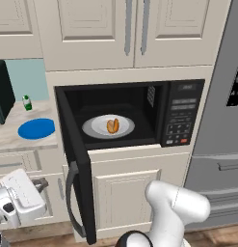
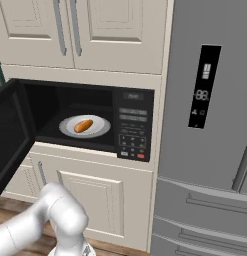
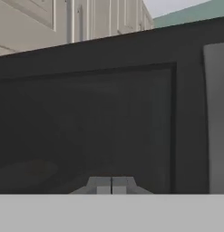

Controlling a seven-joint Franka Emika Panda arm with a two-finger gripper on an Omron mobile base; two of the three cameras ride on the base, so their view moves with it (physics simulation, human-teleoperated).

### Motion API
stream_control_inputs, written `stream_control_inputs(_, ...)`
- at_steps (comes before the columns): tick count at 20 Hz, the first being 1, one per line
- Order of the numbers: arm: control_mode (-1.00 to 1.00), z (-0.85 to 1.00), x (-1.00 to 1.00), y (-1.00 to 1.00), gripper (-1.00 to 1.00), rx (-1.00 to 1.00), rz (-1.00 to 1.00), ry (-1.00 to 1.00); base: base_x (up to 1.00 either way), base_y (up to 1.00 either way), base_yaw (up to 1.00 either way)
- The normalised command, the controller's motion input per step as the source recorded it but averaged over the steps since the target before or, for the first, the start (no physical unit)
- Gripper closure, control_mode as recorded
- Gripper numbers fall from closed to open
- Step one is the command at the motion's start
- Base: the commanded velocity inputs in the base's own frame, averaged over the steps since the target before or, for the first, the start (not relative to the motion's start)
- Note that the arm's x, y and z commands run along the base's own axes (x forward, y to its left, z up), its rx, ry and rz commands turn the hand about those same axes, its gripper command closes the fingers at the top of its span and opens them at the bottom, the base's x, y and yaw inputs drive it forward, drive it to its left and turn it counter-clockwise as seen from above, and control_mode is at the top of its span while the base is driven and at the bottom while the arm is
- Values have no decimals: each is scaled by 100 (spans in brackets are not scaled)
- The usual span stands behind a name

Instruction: Pick the hotdog bun from the counter and place it in the microwave. Then turn on the microwave.

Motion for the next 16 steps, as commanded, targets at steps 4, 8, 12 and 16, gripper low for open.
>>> stream_control_inputs(4, -100, 0, 11, -23, 100, -13, -12, -7, 0, 0, 0)
stream_control_inputs(8, -100, -2, 0, -41, 100, -14, -2, -9, 0, 0, 0)
stream_control_inputs(12, -100, -5, 0, -60, 100, -13, 0, -7, 0, 0, 0)
stream_control_inputs(16, -100, -3, 0, -75, 100, -7, 1, -3, 0, 0, 0)
